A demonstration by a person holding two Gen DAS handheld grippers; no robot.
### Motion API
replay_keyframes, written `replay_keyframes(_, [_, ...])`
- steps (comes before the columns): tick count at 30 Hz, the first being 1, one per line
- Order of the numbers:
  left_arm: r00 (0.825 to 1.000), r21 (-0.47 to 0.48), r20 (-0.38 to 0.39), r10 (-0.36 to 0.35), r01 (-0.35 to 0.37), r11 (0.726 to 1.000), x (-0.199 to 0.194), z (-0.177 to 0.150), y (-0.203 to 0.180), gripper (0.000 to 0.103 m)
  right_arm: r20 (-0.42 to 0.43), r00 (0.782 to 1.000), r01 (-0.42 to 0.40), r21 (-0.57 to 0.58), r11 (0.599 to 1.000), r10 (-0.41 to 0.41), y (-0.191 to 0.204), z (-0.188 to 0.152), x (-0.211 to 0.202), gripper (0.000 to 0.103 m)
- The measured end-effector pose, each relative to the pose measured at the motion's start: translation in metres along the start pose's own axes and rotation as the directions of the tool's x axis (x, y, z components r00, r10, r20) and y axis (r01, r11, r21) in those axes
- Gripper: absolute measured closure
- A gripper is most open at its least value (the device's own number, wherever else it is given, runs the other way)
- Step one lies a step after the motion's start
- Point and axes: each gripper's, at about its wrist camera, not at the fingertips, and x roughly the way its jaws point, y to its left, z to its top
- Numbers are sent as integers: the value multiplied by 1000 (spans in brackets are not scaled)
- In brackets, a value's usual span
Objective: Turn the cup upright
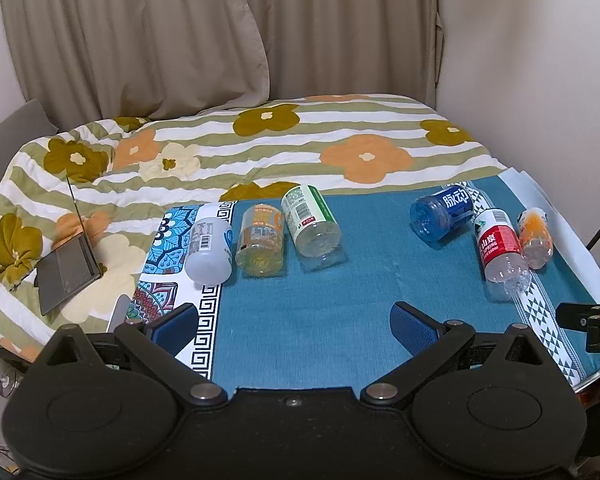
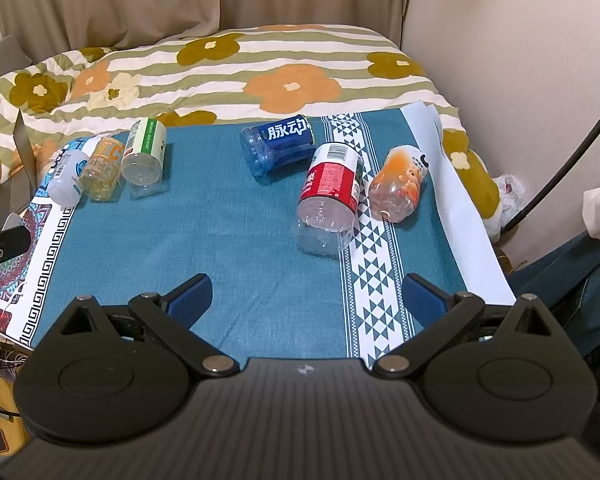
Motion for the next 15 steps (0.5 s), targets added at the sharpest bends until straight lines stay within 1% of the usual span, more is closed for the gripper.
replay_keyframes(15, [1000, -1, 0, 1, -1, 1000, 2, 3, 1, 0, -1, 1000, -1, -2, 1000, 1, 0, 2, 0, 0])
